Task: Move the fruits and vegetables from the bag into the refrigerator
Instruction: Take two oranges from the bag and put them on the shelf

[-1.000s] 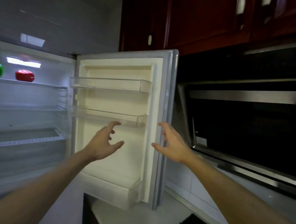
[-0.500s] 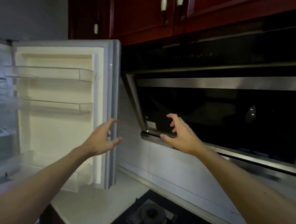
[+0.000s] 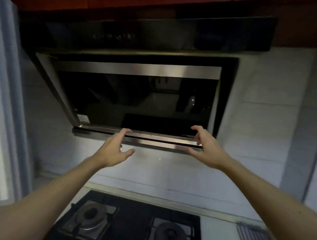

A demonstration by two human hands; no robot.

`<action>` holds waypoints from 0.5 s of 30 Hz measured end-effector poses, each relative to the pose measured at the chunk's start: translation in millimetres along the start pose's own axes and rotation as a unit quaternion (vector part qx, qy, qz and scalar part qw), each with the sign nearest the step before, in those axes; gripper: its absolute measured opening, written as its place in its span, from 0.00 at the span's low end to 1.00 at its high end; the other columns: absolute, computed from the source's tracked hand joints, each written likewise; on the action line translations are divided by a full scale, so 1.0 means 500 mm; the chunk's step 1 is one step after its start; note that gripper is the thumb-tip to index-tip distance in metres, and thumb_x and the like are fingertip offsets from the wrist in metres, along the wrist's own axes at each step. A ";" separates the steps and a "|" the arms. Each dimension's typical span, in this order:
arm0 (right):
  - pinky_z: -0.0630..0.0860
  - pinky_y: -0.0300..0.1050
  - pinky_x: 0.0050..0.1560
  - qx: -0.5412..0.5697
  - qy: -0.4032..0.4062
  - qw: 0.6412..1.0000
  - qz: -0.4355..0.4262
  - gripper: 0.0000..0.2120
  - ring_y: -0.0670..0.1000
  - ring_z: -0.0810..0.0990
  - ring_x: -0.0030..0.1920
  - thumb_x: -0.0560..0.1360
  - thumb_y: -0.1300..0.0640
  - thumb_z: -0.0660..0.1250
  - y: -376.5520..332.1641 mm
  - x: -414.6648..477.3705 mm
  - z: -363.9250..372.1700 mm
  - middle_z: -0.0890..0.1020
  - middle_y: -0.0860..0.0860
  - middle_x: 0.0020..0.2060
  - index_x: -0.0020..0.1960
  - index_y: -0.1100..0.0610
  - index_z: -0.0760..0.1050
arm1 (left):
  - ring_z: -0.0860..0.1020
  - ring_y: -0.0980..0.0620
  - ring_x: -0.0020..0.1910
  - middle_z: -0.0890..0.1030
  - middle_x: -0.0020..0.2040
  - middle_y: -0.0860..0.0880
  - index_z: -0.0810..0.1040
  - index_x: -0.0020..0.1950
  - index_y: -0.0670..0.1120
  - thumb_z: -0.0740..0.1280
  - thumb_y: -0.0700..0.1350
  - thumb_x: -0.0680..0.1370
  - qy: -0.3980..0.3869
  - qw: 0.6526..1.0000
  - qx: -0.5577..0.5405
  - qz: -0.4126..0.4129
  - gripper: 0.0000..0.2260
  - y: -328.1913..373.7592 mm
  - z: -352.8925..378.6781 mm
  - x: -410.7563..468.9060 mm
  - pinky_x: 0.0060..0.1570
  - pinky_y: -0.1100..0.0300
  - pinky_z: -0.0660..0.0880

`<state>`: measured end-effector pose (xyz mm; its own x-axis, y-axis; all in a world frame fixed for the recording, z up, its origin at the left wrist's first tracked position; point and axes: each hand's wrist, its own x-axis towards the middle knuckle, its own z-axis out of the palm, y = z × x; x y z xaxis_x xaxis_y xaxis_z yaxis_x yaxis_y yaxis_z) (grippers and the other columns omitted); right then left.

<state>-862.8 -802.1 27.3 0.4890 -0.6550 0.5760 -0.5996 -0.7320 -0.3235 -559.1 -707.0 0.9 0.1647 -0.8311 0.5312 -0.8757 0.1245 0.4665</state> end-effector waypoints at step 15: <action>0.76 0.49 0.51 -0.141 0.046 0.966 0.213 0.33 0.51 0.75 0.51 0.73 0.43 0.68 0.298 -0.248 -0.180 0.73 0.53 0.58 0.72 0.51 0.58 | 0.73 0.50 0.54 0.69 0.59 0.50 0.61 0.71 0.54 0.68 0.54 0.75 -0.190 0.956 -0.103 0.200 0.27 0.255 0.448 0.116 0.54 0.53 0.73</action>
<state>-1069.7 -813.1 -24.5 0.1089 -0.8571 0.5036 -0.8892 -0.3105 -0.3361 -763.1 -860.6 -67.5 -0.3747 -0.8269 0.4194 -0.7202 0.5445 0.4300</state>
